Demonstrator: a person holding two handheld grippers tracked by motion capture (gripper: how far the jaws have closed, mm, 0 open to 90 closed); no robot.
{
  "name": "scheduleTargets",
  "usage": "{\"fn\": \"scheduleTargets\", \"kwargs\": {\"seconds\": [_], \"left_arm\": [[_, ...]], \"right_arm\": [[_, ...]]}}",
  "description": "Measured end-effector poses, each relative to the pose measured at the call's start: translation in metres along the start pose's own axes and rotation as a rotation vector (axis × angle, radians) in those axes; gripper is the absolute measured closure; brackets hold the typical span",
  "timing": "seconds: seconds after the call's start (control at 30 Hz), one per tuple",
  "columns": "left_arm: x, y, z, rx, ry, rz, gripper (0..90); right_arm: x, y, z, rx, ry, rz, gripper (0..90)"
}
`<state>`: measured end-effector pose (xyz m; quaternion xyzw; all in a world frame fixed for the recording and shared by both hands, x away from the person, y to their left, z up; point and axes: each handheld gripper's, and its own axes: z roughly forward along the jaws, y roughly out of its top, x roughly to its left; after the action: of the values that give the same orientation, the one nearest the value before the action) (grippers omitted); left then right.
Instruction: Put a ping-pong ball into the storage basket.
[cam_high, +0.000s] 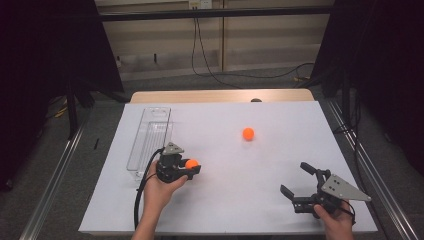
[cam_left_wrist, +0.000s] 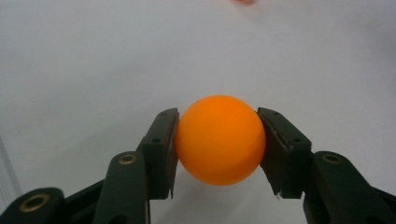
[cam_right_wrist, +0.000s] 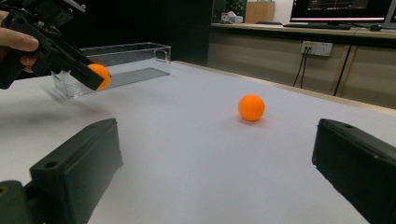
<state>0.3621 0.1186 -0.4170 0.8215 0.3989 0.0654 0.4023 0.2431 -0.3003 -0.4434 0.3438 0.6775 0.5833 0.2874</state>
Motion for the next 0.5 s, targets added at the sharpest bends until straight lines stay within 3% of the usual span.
{"fn": "scheduleTargets", "kwargs": {"seconds": [0.5], "left_arm": [[0.0002,0.0055,-0.0023,0.011,0.0,-0.003,50.7]], "right_arm": [[0.0,-0.0002,-0.0004,0.001,-0.001,0.004,0.8]]}}
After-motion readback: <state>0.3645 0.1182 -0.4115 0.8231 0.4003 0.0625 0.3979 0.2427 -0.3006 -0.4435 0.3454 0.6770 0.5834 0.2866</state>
